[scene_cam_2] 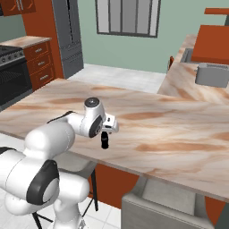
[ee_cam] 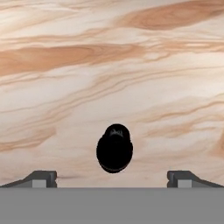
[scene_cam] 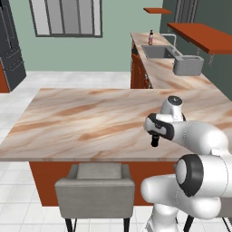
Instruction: Place the large bottle from the dining counter next to the other large bottle outside the sink, and place the small bottle from the dining counter next to the other small bottle inside the sink.
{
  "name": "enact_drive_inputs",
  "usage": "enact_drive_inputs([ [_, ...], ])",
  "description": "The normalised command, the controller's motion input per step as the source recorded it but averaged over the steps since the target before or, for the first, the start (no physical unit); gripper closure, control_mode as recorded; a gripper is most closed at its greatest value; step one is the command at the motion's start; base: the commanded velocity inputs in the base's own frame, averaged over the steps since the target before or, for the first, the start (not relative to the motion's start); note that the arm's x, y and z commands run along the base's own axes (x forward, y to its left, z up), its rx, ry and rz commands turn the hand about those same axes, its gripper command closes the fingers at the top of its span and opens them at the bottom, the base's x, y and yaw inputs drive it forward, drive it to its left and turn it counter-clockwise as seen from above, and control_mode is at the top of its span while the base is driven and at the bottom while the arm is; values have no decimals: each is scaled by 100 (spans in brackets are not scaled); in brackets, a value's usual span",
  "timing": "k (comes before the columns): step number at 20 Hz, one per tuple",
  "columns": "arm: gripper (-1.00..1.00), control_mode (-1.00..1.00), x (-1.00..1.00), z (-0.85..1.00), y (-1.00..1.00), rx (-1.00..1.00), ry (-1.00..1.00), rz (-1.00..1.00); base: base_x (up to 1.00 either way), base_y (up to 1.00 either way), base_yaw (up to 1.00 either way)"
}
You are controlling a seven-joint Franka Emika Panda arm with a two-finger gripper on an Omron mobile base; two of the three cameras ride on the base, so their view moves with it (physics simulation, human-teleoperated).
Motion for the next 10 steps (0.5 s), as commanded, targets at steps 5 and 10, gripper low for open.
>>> enact_drive_inputs([
  [5,-100,-100,12,0,-6,0,0,0,0,0,0],
  [10,-100,-100,3,-6,-3,0,0,0,0,0,0],
])
